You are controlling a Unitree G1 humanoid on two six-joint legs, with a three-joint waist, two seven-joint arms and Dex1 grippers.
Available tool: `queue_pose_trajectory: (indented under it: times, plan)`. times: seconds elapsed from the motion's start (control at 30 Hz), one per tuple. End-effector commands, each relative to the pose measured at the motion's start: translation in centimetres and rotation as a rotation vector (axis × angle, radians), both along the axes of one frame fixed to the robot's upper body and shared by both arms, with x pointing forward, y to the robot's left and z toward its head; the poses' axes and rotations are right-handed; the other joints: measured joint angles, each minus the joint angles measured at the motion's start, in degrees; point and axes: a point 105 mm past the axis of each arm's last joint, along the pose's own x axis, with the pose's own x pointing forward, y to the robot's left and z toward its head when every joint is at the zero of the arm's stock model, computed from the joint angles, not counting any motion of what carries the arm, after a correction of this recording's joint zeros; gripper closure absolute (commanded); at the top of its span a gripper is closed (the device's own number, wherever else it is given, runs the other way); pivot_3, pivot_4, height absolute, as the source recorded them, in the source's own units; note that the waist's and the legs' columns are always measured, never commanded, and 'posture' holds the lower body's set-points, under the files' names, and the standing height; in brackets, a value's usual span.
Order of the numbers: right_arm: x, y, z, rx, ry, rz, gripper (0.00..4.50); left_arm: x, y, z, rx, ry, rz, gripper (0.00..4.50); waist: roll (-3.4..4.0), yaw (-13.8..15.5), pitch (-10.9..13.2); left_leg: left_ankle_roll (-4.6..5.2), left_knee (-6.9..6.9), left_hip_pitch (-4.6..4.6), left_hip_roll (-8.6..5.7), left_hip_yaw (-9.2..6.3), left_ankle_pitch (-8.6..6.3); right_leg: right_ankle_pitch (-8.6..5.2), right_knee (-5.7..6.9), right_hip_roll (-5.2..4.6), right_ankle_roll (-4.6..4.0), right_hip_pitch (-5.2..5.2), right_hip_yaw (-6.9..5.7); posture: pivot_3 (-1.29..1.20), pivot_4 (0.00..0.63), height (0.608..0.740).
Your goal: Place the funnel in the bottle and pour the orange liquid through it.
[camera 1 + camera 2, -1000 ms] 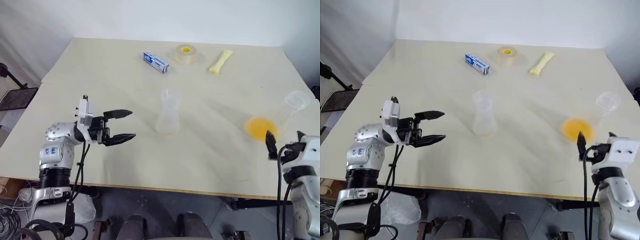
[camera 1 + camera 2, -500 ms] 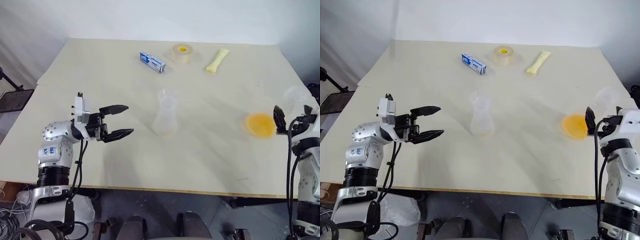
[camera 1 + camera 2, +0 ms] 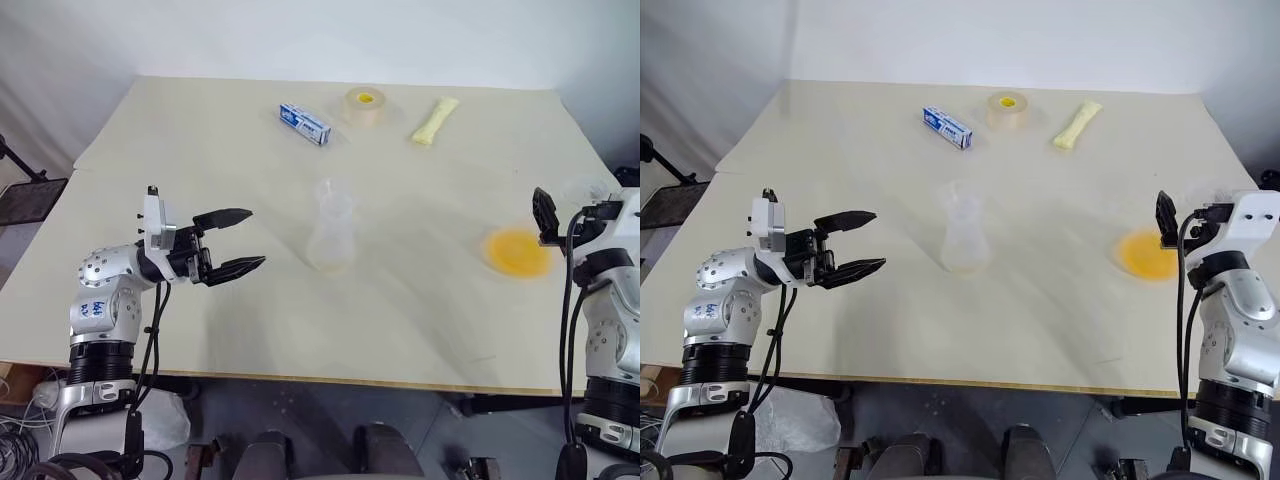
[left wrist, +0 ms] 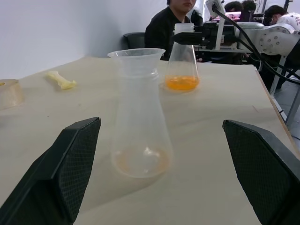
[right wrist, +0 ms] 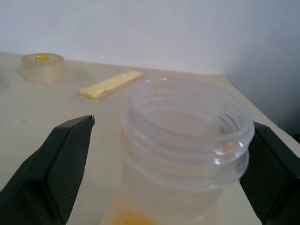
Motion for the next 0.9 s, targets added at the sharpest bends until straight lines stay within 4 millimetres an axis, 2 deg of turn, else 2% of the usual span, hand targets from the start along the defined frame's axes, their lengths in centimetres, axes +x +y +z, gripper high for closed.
queue_pose_trajectory:
  times: [0.03, 0.1, 0.13, 0.2, 0.37, 0.47, 0.67, 0.8, 0.9]
  plan:
    - [-0.1, 0.0, 1.3, -0.01, -0.035, -0.023, 1.22, -0.2, 0.6, 1.0, -0.007, -0.046, 0.015, 0.0, 0.0, 0.04, 0.0, 0.0, 0.0, -0.01, -0.01, 0.0, 0.0, 0.0, -0.01, 0.0, 0.0, 0.0, 0.0, 0.0, 0.15, 0.74]
    - [-0.1, 0.5, 1.3, -0.004, -0.027, -0.013, 1.95, -0.2, 0.7, 1.0, -0.006, -0.047, 0.022, 0.0, 0.0, 0.06, 0.0, 0.0, 0.0, -0.02, -0.01, 0.0, 0.0, 0.0, -0.02, -0.01, 0.0, 0.0, 0.0, 0.0, 0.15, 0.74]
    - [-0.2, 0.6, 1.3, -0.005, -0.024, -0.009, 2.05, -0.2, 0.8, 1.0, -0.006, -0.047, 0.024, 0.0, 0.0, 0.04, 0.0, 0.0, 0.0, -0.02, -0.01, 0.0, 0.0, 0.0, -0.02, -0.01, 0.0, 0.0, 0.0, 0.0, 0.15, 0.74]
    - [-0.3, 1.1, 1.6, -0.012, -0.032, 0.0, 2.04, 0.0, 0.7, 1.0, -0.008, -0.045, 0.024, 0.0, 0.0, 0.02, 0.0, 0.0, 0.0, -0.02, -0.01, 0.0, 0.0, 0.0, -0.02, -0.01, 0.0, 0.0, 0.0, 0.0, 0.15, 0.74]
    - [-0.2, 4.3, 5.3, -0.055, -0.125, 0.072, 2.04, 0.4, 0.4, 0.8, -0.01, -0.041, 0.015, 0.0, 0.1, -0.14, 0.06, 0.0, 0.0, -0.03, 0.0, 0.01, 0.0, 0.0, -0.02, 0.01, 0.0, -0.04, 0.02, 0.0, 0.15, 0.74]
    - [0.1, 7.5, 7.6, -0.114, -0.174, 0.13, 2.04, 0.9, 0.3, 0.8, -0.012, -0.04, 0.008, 0.0, 0.11, -0.24, 0.07, 0.0, -0.02, -0.03, 0.01, 0.02, 0.0, 0.0, -0.01, 0.03, 0.0, -0.08, 0.02, 0.0, 0.15, 0.74]
    - [0.5, 14.0, 9.9, -0.357, -0.237, 0.236, 2.04, 2.0, -0.2, 0.6, 0.002, -0.049, -0.018, 0.0, 0.11, -0.05, 0.07, 0.0, -0.02, -0.06, -0.02, 0.0, 0.0, 0.0, -0.03, 0.02, 0.0, -0.09, -0.02, 0.0, 0.15, 0.74]
    - [0.2, 18.0, 10.5, -0.565, -0.293, 0.3, 2.04, 1.9, -0.5, 0.5, 0.014, -0.06, -0.067, 0.0, 0.1, -0.06, 0.07, 0.0, -0.01, -0.13, -0.09, -0.03, 0.0, 0.01, -0.05, -0.03, 0.02, -0.12, -0.05, 0.0, 0.15, 0.74]
    - [-0.4, 20.1, 9.9, -0.68, -0.326, 0.344, 2.04, 1.6, -0.5, 0.3, 0.031, -0.063, -0.106, 0.0, 0.1, -0.2, 0.07, 0.0, -0.04, -0.14, -0.07, -0.05, 0.0, 0.01, -0.04, 0.0, 0.02, -0.14, -0.09, 0.0, 0.15, 0.74]
